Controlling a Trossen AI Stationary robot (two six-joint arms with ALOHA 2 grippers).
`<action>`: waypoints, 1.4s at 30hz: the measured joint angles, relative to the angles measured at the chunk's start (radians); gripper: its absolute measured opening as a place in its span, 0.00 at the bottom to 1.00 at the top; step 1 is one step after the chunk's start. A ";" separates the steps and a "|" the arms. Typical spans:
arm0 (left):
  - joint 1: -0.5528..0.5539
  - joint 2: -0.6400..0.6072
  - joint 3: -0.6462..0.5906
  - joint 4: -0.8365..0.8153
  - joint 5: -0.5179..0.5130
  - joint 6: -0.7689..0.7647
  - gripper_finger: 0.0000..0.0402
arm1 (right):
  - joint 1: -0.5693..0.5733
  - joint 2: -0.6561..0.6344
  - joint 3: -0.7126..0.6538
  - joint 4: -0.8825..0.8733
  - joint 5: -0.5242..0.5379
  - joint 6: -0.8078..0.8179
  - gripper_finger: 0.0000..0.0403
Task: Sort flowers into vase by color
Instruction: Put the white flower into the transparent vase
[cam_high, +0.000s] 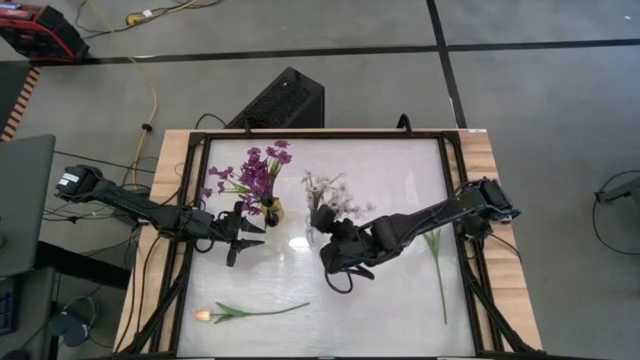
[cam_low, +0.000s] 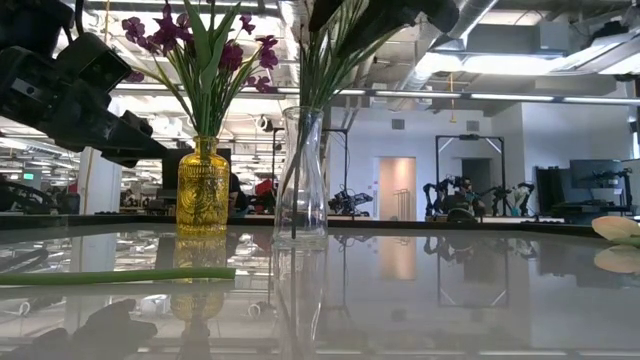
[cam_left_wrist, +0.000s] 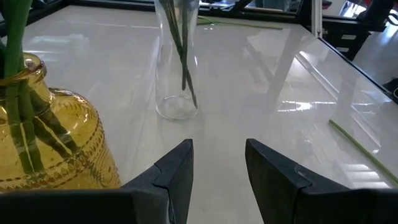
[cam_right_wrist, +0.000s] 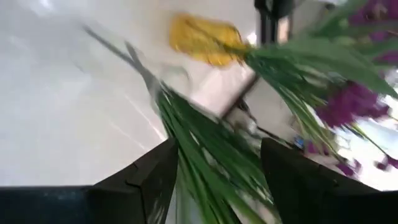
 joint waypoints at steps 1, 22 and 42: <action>0.000 0.000 0.000 0.000 0.000 0.000 0.33 | 0.000 0.000 0.000 0.000 -0.033 0.015 0.64; 0.000 0.000 0.000 0.002 -0.002 0.001 0.33 | -0.014 0.000 0.149 0.034 -0.768 0.690 0.64; 0.000 0.000 0.000 0.001 0.053 0.048 0.33 | 0.196 -0.128 -0.118 -0.423 -0.202 1.612 0.63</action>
